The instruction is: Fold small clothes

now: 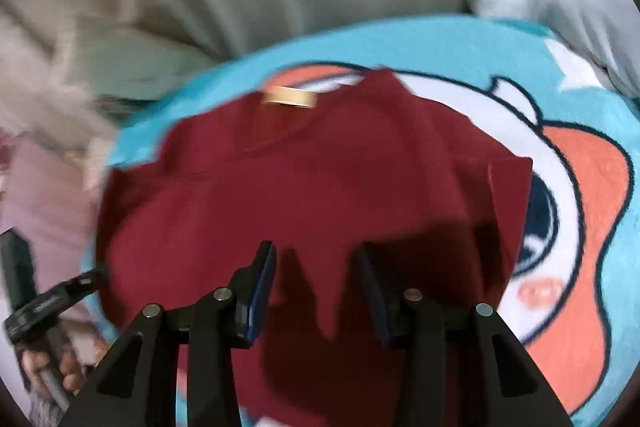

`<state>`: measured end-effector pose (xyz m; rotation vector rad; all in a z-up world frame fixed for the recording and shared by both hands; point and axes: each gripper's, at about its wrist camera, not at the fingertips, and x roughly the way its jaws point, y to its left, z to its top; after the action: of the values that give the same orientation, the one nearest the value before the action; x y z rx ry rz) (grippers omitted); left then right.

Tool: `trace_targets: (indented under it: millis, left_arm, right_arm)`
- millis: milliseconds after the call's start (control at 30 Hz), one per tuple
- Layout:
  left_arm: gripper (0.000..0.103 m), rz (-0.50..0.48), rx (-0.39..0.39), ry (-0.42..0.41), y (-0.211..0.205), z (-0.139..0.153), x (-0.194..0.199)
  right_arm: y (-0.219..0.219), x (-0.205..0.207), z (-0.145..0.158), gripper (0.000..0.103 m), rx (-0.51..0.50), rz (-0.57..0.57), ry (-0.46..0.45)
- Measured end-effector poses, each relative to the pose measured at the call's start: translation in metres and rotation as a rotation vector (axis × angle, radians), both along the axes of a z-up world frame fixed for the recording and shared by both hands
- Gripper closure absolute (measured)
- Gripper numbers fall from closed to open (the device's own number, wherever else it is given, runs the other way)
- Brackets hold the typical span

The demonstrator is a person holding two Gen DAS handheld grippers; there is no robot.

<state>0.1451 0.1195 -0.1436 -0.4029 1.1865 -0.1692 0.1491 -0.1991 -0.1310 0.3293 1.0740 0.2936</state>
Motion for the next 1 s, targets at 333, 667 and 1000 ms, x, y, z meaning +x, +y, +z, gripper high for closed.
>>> trace_targets:
  millis: [333, 667, 1000]
  left_arm:
    - [0.052, -0.05, -0.116, 0.034, 0.032, 0.0, 0.01]
    - [0.043, -0.126, -0.262, 0.015, 0.045, 0.002, -0.019]
    - [0.056, -0.221, -0.282, 0.061, 0.0, -0.031, -0.032]
  right_arm:
    - [0.053, -0.008, 0.041, 0.053, -0.182, 0.01, -0.03]
    - [0.169, -0.003, 0.055, 0.042, 0.067, 0.241, 0.038]
    - [0.282, 0.046, 0.017, 0.03, -0.319, 0.301, 0.141]
